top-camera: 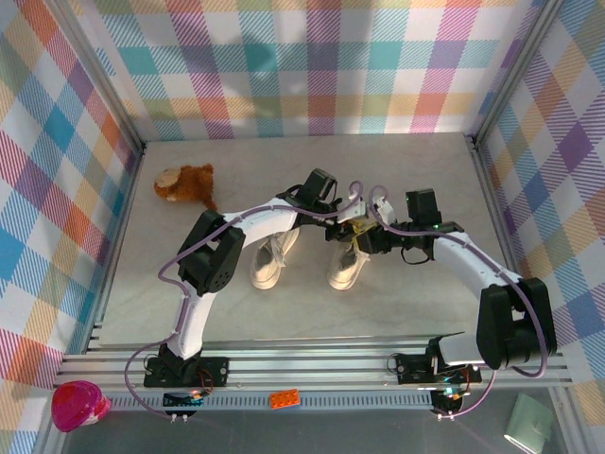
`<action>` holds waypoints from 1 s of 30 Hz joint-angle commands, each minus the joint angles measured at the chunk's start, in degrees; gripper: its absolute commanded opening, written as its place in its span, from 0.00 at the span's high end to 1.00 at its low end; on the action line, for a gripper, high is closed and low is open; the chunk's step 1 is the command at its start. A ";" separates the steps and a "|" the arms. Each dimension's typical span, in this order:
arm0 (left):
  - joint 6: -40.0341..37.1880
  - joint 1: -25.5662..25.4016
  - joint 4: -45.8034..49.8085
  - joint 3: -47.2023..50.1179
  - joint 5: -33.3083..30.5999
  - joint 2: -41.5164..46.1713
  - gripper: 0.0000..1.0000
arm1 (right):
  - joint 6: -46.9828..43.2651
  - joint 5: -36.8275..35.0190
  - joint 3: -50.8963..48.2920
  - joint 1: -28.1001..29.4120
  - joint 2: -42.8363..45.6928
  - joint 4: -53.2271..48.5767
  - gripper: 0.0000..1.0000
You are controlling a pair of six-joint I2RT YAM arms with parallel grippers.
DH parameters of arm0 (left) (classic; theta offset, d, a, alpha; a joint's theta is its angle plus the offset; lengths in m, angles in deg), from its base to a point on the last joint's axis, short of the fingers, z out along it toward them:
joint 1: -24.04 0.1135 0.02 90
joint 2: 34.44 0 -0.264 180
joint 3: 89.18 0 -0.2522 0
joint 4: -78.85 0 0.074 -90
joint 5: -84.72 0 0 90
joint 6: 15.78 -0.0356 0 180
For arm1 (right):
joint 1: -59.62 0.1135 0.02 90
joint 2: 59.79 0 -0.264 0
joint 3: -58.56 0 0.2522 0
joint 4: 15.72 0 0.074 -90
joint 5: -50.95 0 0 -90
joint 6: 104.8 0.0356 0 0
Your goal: Tie the shoes
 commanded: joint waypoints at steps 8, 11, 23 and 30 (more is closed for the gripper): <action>-1.57 0.00 -3.24 4.66 0.35 4.38 0.68 | 14.44 6.45 -1.84 -7.32 3.50 2.19 0.46; -1.58 0.00 -3.29 4.80 0.17 4.59 0.69 | 18.16 5.35 -1.98 -8.87 2.16 1.90 0.47; -4.52 0.00 0.73 3.44 0.00 4.49 0.71 | 30.44 2.56 -1.27 -9.75 -9.31 1.09 0.57; -6.39 0.02 1.90 3.89 0.11 5.31 0.71 | 33.33 7.52 -0.86 -8.65 -11.95 3.87 0.58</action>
